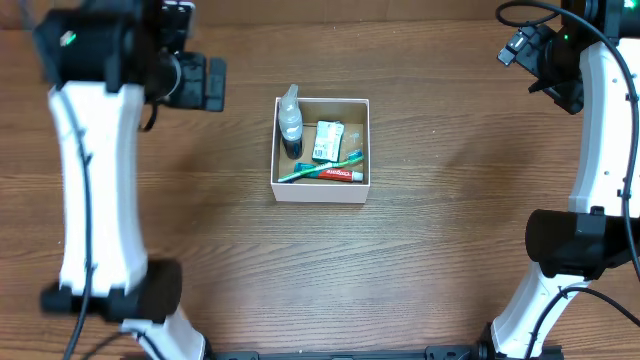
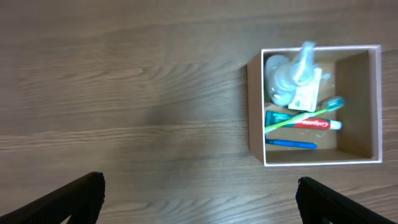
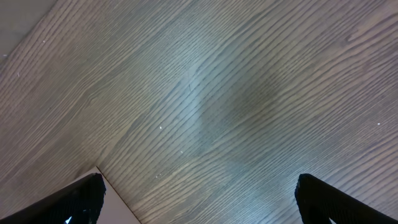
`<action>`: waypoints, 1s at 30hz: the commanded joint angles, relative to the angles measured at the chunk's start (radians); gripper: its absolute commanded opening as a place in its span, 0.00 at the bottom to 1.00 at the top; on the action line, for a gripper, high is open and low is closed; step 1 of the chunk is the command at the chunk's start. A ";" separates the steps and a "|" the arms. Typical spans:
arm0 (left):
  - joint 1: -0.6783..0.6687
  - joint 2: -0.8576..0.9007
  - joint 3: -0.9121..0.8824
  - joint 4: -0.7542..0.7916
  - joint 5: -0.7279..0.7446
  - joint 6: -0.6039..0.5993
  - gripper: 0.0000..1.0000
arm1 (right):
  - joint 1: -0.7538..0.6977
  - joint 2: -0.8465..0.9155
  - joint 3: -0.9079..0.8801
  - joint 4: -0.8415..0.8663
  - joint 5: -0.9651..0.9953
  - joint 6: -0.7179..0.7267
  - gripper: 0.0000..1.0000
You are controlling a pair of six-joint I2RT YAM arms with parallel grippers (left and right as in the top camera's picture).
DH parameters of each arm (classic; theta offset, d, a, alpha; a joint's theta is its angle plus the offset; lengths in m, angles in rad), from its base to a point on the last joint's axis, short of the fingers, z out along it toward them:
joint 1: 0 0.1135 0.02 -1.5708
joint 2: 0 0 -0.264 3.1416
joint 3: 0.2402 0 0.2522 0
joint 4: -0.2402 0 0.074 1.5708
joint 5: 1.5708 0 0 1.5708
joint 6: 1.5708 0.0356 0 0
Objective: Pack container
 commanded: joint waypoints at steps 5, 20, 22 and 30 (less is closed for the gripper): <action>-0.003 -0.312 -0.338 0.018 -0.111 -0.104 1.00 | -0.003 -0.008 0.008 0.005 -0.001 0.000 1.00; -0.003 -1.106 -1.362 0.610 -0.110 -0.216 1.00 | -0.003 -0.008 0.008 0.005 0.000 0.000 1.00; -0.003 -1.198 -1.551 0.752 -0.103 -0.208 1.00 | -0.003 -0.008 0.008 0.005 0.000 0.000 1.00; -0.003 -1.246 -1.952 1.079 -0.046 -0.301 1.00 | -0.003 -0.008 0.008 0.005 0.000 0.000 1.00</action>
